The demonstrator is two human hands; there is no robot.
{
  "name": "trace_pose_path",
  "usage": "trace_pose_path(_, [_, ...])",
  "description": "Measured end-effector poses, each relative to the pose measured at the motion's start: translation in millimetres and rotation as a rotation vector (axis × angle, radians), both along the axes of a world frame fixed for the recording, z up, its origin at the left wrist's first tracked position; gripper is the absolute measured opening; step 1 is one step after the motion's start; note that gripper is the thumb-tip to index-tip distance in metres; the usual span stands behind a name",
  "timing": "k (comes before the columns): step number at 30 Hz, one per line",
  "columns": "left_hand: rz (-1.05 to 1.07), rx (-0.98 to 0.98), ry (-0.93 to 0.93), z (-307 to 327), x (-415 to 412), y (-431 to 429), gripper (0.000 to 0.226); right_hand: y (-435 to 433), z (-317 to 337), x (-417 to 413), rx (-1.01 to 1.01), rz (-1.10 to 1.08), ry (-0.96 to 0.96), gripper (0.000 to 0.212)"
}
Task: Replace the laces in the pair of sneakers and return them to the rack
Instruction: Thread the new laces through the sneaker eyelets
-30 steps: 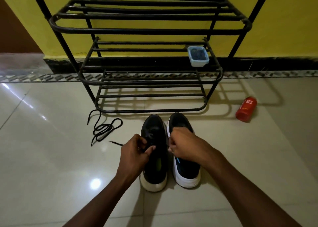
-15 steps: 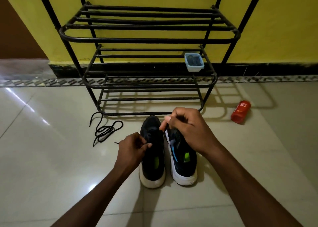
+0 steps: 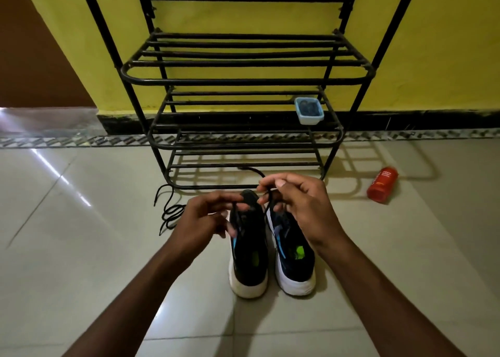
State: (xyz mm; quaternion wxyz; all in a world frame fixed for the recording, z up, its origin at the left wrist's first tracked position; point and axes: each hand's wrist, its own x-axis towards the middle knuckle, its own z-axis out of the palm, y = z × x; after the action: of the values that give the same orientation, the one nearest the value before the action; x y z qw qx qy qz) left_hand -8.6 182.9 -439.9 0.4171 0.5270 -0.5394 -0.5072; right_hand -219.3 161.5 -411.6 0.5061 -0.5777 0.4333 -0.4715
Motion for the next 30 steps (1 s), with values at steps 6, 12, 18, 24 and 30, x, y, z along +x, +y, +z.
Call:
trace_pose_path(6, [0.208, -0.12, -0.154, 5.5, -15.5, -0.5, 0.012, 3.5, 9.2, 6.0, -0.15, -0.117, 0.104, 0.014])
trace_pose_path(12, [0.32, -0.213, -0.177, 14.9, -25.0, -13.5, 0.021, -1.9, 12.2, 13.3, -0.186, -0.27, 0.001, 0.034])
trace_pose_path(18, [0.312, -0.264, 0.064, 30.1, -36.7, -24.6, 0.02, -15.6, 19.7, 15.2, -0.181, -0.291, -0.02, 0.007])
trace_pose_path(24, [0.273, -0.306, 0.116, 49.2, -39.6, -23.0, 0.016, -20.4, 28.0, 21.8, -0.195, -0.288, 0.02, 0.006])
trace_pose_path(30, [0.35, -0.288, 0.163, 62.2, -38.2, -19.8, 0.015, -15.0, 33.1, 29.3, -0.181, -0.333, 0.031, 0.009])
